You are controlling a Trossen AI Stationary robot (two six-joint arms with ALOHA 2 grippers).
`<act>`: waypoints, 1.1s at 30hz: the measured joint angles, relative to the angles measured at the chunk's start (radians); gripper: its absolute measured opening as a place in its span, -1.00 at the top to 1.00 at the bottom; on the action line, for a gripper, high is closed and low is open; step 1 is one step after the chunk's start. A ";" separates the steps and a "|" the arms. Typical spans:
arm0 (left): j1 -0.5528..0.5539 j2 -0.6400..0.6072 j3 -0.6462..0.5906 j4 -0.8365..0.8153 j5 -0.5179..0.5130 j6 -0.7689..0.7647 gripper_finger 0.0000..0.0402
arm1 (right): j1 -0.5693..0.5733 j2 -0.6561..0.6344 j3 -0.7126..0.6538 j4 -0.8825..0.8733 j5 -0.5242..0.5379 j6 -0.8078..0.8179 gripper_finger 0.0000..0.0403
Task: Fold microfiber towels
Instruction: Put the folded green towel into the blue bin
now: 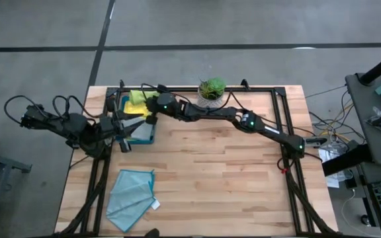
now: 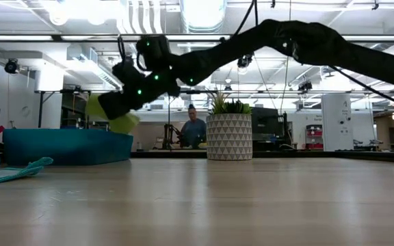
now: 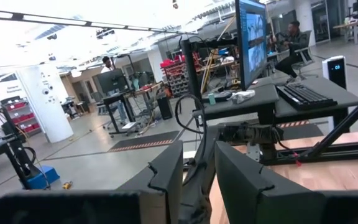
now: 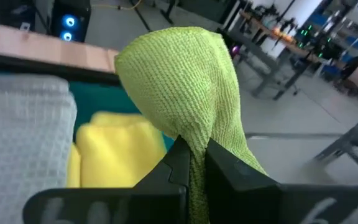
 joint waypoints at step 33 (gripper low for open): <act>0.000 0.048 0.000 -0.004 -0.038 -0.010 0.60 | 0.037 -0.061 0.016 -0.231 -0.189 0.054 0.11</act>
